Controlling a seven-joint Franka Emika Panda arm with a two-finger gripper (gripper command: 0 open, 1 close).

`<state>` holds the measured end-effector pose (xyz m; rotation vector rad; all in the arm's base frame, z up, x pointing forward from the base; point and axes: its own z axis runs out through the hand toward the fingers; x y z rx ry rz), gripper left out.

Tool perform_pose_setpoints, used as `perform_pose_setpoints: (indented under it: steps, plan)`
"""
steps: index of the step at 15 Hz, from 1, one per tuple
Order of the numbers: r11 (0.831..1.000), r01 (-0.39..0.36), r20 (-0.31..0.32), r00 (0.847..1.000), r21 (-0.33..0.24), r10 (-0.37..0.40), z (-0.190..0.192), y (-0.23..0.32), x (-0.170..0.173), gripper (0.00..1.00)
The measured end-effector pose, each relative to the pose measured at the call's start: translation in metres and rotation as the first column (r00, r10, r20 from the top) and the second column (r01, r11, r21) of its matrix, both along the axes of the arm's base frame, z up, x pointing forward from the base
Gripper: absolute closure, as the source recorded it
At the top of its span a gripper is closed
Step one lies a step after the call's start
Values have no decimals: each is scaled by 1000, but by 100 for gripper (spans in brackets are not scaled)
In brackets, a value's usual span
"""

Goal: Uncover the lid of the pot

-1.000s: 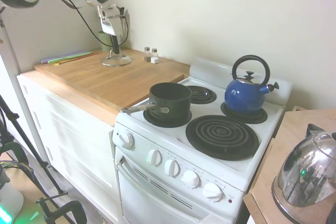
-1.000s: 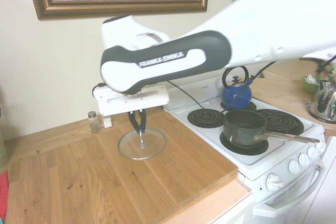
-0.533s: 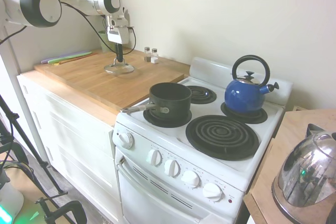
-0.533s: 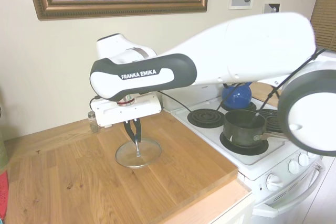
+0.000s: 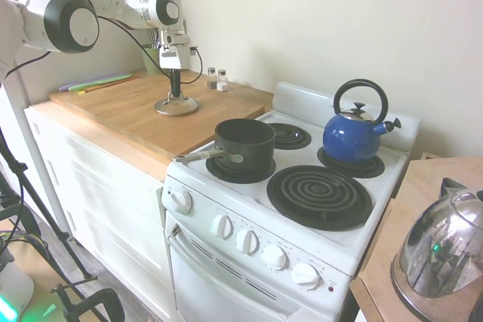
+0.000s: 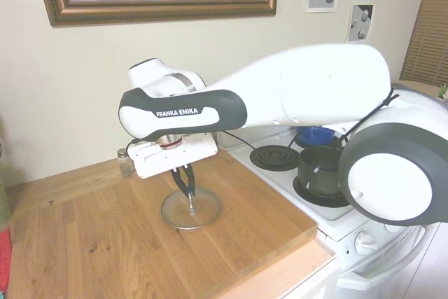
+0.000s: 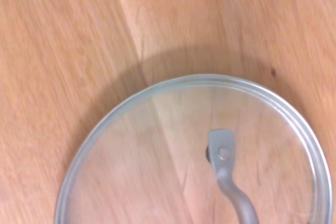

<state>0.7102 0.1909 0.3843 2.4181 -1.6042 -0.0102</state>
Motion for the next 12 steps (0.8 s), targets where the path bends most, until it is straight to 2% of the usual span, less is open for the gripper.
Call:
perform_pose_setpoints:
  steps: [7,9,12]
  plan:
    - [1000,-30,-9,1000,-3,30,-1,-13,5,0]
    - [999,-49,18,999,13,49,10,-15,7,0]
    - [996,-78,84,994,41,75,52,-16,0,0]
